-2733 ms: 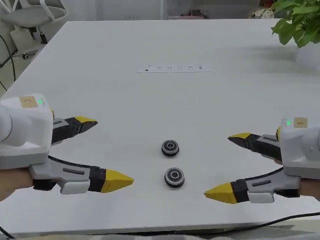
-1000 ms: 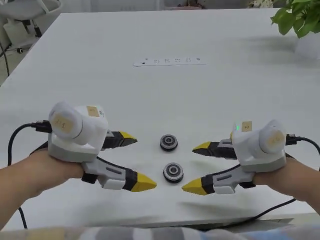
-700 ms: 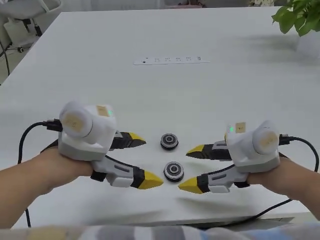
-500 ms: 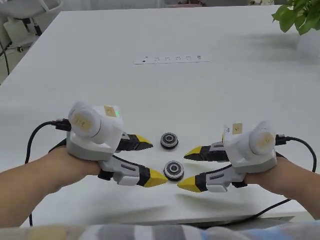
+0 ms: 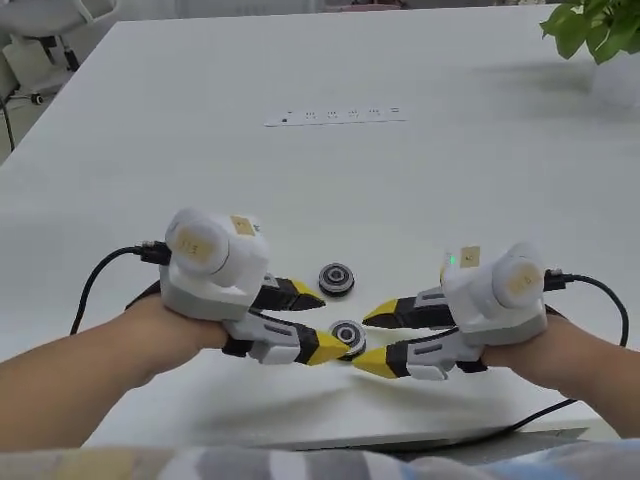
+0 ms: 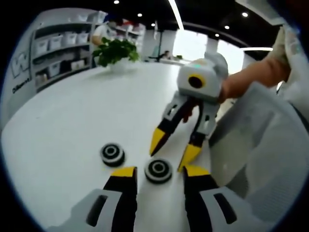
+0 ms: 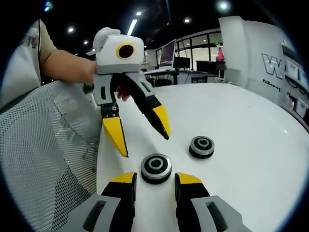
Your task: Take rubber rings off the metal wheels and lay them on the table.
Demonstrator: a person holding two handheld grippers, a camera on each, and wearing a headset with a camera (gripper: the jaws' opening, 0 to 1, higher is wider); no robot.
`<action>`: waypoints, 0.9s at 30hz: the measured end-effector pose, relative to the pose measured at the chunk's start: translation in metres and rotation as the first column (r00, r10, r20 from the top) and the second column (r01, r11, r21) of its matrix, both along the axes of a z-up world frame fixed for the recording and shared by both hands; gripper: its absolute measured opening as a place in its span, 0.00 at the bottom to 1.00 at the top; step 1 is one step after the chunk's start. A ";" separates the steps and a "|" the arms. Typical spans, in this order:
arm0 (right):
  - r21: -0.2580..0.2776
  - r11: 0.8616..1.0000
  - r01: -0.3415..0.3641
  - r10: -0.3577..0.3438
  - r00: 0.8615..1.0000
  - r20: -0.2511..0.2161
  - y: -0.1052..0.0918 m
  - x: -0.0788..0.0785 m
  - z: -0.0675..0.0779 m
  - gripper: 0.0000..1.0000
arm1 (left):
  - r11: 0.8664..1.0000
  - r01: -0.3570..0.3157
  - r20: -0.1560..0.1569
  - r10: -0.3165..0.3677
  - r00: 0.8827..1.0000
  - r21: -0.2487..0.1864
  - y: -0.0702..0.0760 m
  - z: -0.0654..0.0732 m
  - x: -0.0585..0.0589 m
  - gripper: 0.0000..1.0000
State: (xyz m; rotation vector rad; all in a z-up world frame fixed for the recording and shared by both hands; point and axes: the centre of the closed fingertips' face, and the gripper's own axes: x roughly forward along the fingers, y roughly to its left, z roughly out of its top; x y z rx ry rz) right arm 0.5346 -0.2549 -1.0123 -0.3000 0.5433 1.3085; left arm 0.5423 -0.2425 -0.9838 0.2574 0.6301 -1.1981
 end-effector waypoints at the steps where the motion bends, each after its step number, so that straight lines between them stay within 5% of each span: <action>1: 0.001 1.000 0.004 -0.004 1.000 -0.006 0.000 0.000 0.000 0.29 | 1.000 0.004 0.003 -0.004 1.000 0.010 -0.001 -0.003 -0.001 0.37; 17: 0.018 1.000 0.017 -0.016 1.000 -0.018 0.001 0.001 -0.001 0.25 | 0.999 0.003 -0.005 -0.003 1.000 0.050 -0.010 -0.017 -0.005 0.26; 27: 0.022 1.000 0.014 -0.014 1.000 -0.021 0.002 0.000 -0.002 0.25 | 0.997 -0.003 0.055 -0.001 0.998 0.079 -0.012 -0.019 0.001 0.16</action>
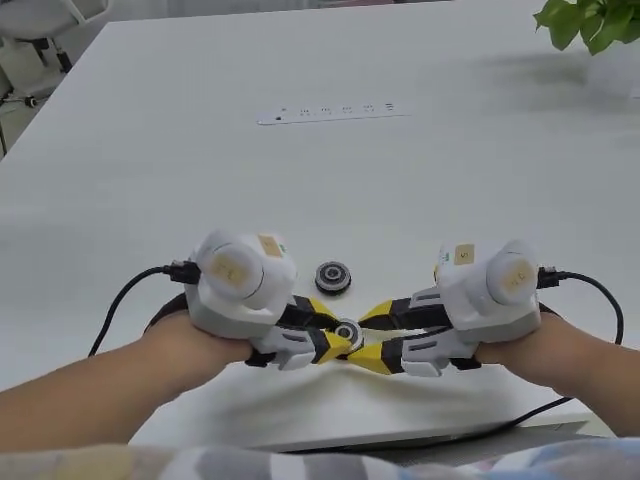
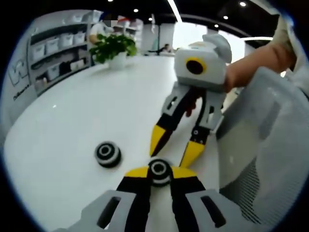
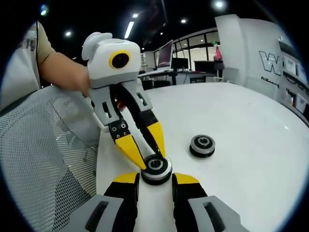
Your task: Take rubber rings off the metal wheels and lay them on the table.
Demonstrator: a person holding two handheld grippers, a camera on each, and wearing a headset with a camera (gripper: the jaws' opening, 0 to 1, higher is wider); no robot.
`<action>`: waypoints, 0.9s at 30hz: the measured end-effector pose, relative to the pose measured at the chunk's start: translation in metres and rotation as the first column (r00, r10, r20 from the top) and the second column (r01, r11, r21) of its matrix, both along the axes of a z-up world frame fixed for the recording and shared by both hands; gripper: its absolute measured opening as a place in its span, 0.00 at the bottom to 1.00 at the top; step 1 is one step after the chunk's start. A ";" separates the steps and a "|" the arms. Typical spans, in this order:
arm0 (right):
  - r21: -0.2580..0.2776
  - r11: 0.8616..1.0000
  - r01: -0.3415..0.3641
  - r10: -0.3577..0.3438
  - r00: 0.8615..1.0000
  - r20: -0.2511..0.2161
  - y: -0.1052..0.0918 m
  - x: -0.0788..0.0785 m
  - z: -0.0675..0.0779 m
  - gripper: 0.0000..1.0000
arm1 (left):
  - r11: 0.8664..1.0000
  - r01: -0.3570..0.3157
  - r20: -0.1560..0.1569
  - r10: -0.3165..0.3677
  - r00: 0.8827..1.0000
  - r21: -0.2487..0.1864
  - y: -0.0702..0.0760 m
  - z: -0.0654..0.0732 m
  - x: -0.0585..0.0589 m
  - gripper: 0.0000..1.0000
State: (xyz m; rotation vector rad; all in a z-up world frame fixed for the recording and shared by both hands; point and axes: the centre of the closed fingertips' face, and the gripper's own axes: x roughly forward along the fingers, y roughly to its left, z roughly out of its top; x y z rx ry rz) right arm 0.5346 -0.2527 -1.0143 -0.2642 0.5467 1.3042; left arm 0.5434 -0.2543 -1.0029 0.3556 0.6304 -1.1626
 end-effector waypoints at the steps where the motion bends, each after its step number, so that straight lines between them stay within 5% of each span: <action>1: 0.000 1.000 0.001 -0.001 1.000 0.000 0.000 0.000 0.000 0.25 | 1.000 0.001 0.008 -0.001 1.000 0.003 0.000 0.000 0.000 0.15; 11: 0.006 1.000 0.004 -0.004 1.000 -0.002 0.003 0.001 0.000 0.25 | 1.000 0.001 0.051 -0.002 0.999 0.018 0.001 0.000 0.000 0.14; 27: -0.020 1.000 0.020 -0.020 1.000 0.005 -0.003 0.000 -0.005 0.19 | 1.000 -0.024 0.065 0.024 0.998 0.010 0.002 0.000 0.000 0.14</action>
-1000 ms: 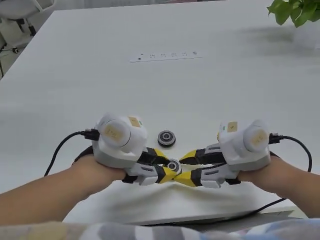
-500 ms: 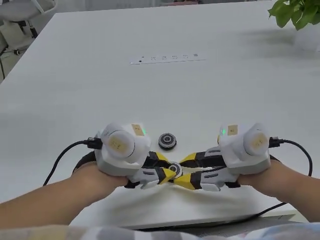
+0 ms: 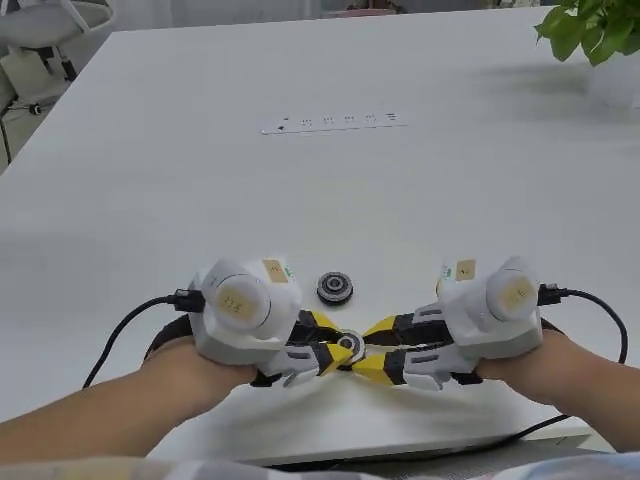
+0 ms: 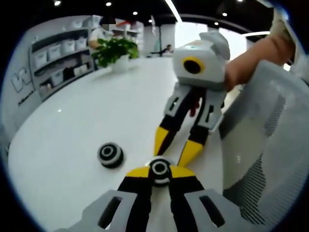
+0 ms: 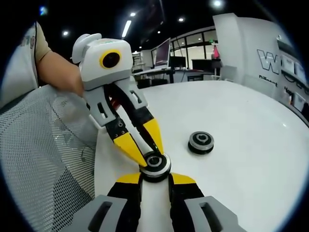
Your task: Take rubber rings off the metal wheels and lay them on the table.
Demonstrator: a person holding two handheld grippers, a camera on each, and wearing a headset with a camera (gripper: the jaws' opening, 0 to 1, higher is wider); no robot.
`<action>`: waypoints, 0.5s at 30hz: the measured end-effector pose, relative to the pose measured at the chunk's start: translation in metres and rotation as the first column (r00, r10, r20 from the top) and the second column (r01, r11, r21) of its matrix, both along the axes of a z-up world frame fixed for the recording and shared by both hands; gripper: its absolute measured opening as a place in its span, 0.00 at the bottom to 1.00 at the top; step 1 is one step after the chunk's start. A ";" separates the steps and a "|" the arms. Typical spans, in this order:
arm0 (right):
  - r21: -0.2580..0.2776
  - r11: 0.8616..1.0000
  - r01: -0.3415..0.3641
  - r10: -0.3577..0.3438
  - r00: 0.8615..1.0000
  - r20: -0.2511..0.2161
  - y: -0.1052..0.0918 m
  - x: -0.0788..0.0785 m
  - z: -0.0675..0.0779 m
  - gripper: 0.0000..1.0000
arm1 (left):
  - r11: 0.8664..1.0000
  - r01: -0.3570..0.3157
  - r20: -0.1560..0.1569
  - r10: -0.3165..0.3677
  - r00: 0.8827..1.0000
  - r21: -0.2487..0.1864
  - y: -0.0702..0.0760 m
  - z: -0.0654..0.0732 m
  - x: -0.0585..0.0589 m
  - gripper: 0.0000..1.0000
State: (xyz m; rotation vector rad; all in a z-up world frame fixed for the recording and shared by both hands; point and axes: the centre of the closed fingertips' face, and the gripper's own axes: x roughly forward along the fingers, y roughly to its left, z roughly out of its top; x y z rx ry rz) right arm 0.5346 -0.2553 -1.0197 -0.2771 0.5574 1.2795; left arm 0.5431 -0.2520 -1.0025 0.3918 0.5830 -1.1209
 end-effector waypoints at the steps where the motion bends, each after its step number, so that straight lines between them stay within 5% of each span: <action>1: -0.001 1.000 0.000 0.000 1.000 0.002 0.000 0.000 0.000 0.19 | 1.000 -0.001 0.000 0.001 1.000 0.000 0.000 0.000 0.000 0.14; 15: -0.022 1.000 -0.009 0.010 0.999 0.038 -0.004 -0.001 0.001 0.12 | 1.000 -0.005 0.005 0.005 1.000 0.001 0.000 0.000 0.001 0.14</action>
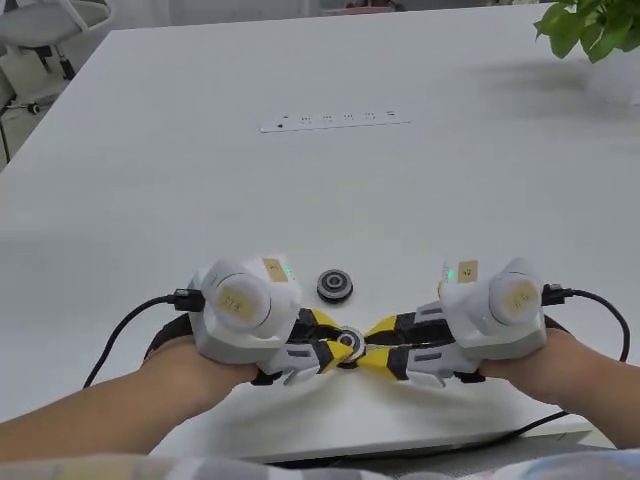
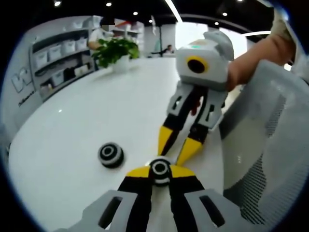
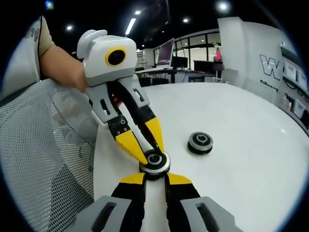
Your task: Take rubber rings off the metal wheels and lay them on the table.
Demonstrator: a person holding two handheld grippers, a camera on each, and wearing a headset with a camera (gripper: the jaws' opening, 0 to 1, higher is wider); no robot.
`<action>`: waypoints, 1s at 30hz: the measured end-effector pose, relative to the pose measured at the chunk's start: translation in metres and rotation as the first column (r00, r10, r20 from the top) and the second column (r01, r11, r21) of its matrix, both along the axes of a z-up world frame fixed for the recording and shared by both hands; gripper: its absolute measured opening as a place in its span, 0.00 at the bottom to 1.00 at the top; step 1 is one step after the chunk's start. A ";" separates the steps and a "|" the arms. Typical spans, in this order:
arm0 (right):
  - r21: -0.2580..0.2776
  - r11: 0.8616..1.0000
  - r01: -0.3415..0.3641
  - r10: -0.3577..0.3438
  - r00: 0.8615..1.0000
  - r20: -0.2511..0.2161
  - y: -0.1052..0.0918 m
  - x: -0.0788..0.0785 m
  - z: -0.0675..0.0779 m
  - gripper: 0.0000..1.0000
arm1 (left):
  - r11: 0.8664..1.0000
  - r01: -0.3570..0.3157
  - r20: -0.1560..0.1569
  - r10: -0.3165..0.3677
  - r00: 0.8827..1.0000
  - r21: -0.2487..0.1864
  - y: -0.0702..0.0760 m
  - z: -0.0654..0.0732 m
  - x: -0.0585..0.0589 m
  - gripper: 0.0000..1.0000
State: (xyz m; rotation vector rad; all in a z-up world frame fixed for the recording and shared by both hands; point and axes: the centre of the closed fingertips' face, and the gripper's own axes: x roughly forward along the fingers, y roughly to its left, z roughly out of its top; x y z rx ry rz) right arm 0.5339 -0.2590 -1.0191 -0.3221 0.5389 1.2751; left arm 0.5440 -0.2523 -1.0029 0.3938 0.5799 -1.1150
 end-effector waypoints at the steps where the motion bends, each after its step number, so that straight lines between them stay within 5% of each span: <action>1: -0.002 1.000 0.002 -0.002 1.000 -0.001 0.000 0.000 0.000 0.10 | 1.000 -0.002 0.000 0.002 1.000 -0.001 0.000 0.000 0.000 0.14; 16: -0.012 0.999 0.043 -0.043 0.998 -0.034 -0.004 0.004 -0.002 0.00 | 1.000 -0.006 0.007 0.006 1.000 0.002 0.000 -0.001 0.001 0.13; 30: 0.048 0.985 0.168 -0.156 0.968 -0.195 -0.008 0.007 0.002 0.00 | 1.000 -0.003 0.012 0.003 1.000 0.006 -0.001 0.000 0.001 0.13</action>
